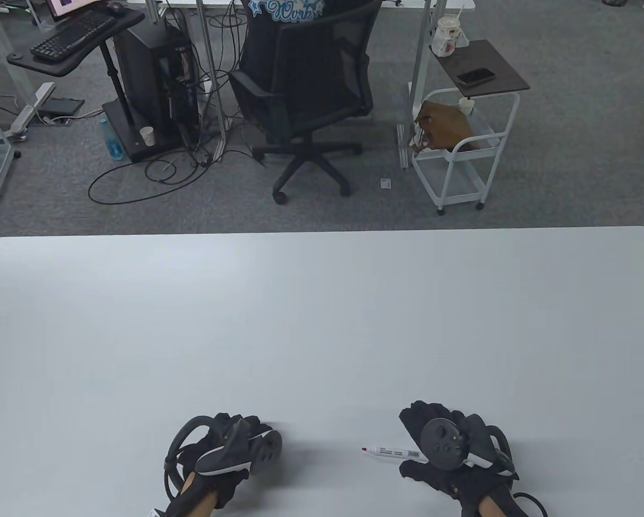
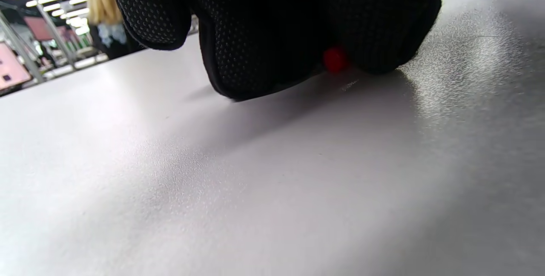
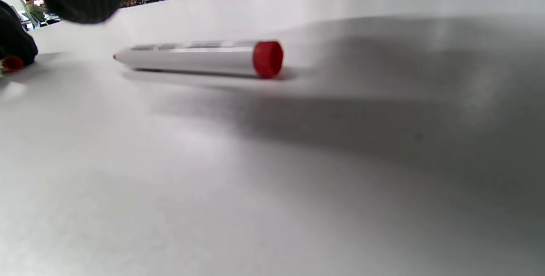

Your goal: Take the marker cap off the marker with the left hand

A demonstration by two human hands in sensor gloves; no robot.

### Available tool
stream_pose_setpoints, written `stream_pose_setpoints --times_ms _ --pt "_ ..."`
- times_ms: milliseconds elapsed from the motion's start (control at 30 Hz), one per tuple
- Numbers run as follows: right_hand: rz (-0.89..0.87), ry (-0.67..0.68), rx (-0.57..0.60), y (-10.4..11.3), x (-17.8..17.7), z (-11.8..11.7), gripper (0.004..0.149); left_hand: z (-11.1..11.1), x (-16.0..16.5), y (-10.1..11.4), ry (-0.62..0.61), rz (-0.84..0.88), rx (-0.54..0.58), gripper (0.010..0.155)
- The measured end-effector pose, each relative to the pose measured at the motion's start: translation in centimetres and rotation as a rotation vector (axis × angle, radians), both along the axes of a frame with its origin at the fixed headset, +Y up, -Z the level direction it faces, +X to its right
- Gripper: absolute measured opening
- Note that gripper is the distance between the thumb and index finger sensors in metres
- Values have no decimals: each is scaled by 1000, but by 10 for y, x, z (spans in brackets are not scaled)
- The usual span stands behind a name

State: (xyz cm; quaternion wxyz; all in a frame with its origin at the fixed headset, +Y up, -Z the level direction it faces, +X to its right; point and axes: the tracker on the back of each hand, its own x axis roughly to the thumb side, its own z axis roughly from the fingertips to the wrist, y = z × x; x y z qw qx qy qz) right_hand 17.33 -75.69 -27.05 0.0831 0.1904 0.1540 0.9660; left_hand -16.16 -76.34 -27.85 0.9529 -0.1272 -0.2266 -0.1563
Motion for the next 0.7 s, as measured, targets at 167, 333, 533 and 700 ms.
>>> stream_pose_setpoints --times_ms 167,333,533,700 --pt "-1 2 -4 0 0 0 86 3 -3 7 4 45 -6 62" --pt "-13 -13 5 0 3 -1 86 13 -2 29 -28 218 93 72" --pt "-19 -9 -11 -1 3 -2 86 22 -5 46 -82 395 99 89" --pt "-30 -13 -12 -1 4 -3 86 26 -5 51 -127 520 87 91"
